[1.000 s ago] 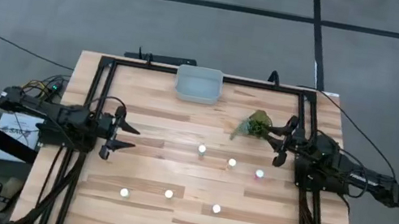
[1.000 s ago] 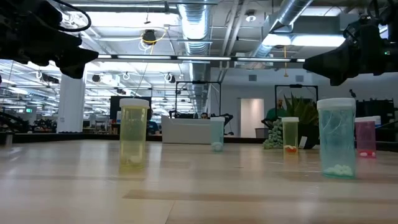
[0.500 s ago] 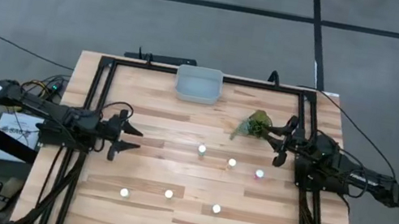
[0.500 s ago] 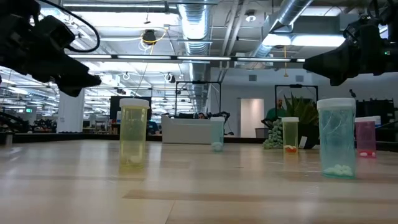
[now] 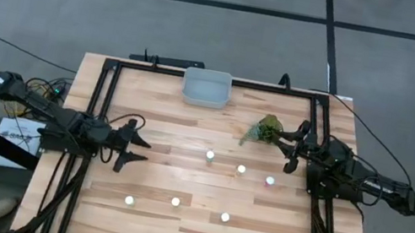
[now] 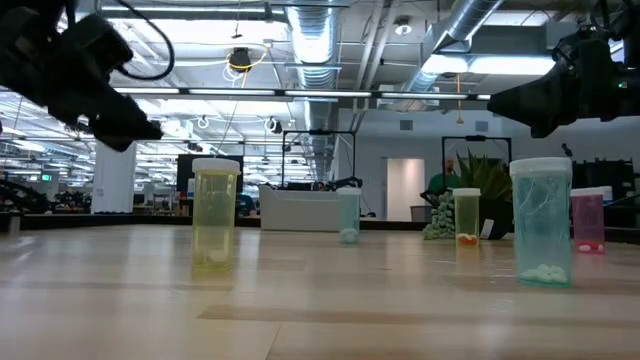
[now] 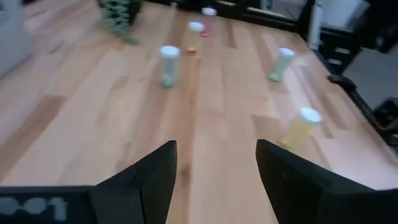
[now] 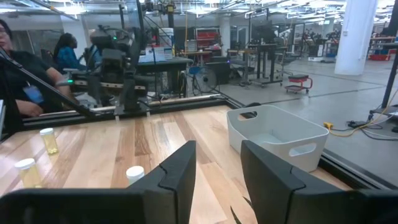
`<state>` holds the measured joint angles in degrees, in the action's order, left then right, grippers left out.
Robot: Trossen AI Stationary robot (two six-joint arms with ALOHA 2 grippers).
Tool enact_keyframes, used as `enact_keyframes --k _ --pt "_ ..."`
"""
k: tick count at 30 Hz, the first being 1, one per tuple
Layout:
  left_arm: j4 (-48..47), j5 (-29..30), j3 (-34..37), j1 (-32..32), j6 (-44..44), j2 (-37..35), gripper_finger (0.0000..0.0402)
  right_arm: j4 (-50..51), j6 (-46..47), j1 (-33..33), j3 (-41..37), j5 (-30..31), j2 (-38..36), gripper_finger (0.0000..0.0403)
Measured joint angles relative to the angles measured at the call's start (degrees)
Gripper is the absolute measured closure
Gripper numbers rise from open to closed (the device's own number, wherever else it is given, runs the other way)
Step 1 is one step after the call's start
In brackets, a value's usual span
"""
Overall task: Pick and place pill bottles into a basket
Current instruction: Put the middle yellow medicine bottle in the gray bin
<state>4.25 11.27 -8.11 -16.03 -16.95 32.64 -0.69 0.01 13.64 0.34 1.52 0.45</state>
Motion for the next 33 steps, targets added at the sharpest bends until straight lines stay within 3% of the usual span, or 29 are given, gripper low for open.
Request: enact_keyframes --k 10,19,25,33 --pt "1.0 -0.1 -16.2 -7.6 0.5 27.5 0.0193 0.0 0.0 0.0 0.0 0.0 0.0 0.0282" --pt "-6.7 -0.4 -30.9 -9.9 2.7 51.4 0.0194 0.0 0.0 0.0 0.0 0.0 0.0 0.0282" --pt "-7.5 -1.9 -37.3 -10.9 2.8 59.9 0.0194 0.0 0.0 0.0 0.0 0.0 0.0 0.0282" --pt "-9.3 -2.0 -40.1 -11.1 2.8 61.3 0.0194 0.0 0.0 0.0 0.0 0.0 0.0 0.0282"
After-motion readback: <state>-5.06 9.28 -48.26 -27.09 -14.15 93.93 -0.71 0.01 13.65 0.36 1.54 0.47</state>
